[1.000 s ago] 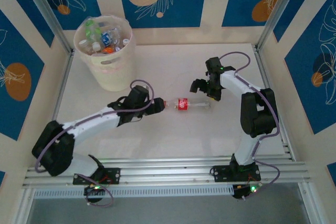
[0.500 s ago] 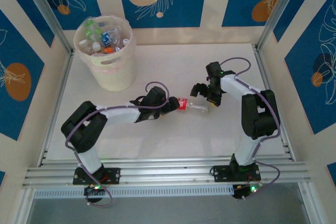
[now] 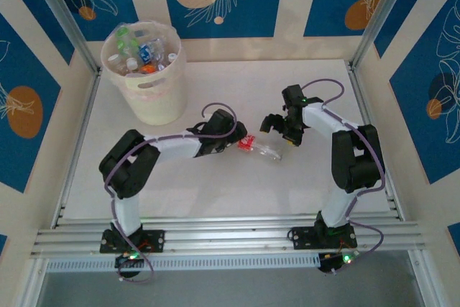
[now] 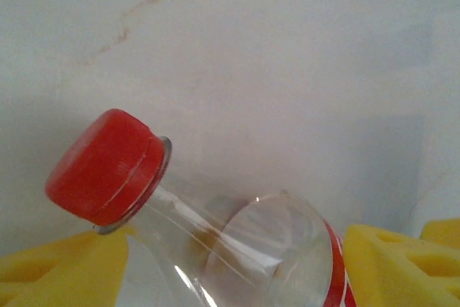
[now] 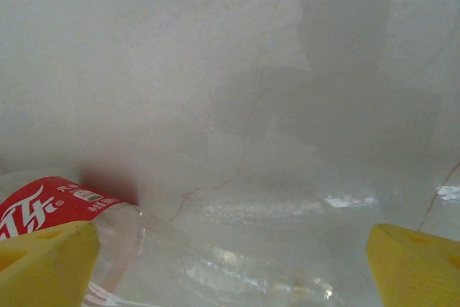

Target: Put the plastic bottles in the bin

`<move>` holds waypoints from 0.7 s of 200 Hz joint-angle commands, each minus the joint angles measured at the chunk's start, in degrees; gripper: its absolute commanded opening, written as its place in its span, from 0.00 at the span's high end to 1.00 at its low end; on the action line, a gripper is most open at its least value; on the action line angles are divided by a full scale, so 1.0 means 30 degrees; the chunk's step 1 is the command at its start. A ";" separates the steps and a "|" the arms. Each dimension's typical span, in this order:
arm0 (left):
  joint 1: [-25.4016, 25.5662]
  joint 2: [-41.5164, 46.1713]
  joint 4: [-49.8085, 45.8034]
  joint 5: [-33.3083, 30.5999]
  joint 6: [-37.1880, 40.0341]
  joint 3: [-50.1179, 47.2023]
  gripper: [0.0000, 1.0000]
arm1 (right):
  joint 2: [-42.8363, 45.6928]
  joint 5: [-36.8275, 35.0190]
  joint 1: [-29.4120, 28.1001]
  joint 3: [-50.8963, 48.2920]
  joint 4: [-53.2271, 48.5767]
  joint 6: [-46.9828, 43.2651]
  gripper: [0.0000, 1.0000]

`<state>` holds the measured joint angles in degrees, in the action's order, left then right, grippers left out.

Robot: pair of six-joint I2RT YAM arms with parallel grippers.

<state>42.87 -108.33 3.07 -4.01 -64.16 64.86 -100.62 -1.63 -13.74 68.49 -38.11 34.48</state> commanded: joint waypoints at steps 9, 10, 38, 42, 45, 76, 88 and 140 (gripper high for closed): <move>-0.0396 -0.1122 -0.1770 -0.1120 0.0155 0.1403 0.27 | 0.0199 0.0660 -0.0255 -0.0154 0.0075 0.0225 0.05; -0.0415 -0.1138 -0.1792 -0.1122 0.0136 0.1420 0.27 | 0.0185 0.0660 -0.0255 -0.0154 0.0075 0.0225 0.05; -0.0754 -0.1776 -0.2431 -0.1529 0.0166 0.2077 0.27 | -0.0004 0.0689 -0.0402 -0.0053 0.0134 0.0226 0.04; -0.0796 -0.1865 -0.2591 -0.1583 0.0227 0.2224 0.27 | -0.0033 0.0689 -0.0409 -0.0047 0.0134 0.0222 0.05; -0.0812 -0.1950 -0.2717 -0.1639 0.0274 0.2344 0.27 | -0.0049 0.0704 -0.0428 -0.0027 0.0156 0.0185 0.05; -0.1049 -0.2773 -0.3523 -0.1520 0.0667 0.3618 0.29 | -0.0204 0.0747 -0.0460 0.0154 0.0206 0.0174 0.05; -0.1049 -0.2959 -0.3826 -0.1564 0.0732 0.4014 0.31 | -0.0254 0.0777 -0.0467 0.0181 0.0230 0.0167 0.05; -0.1220 -0.3881 -0.4897 -0.1739 0.1025 0.5208 0.39 | -0.0329 0.0869 -0.0490 0.0313 0.0281 0.0138 0.05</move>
<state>40.18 -117.93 -7.18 -7.86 -62.30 77.97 -100.73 -1.02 -14.68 68.49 -36.91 34.48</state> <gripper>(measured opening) 0.626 0.955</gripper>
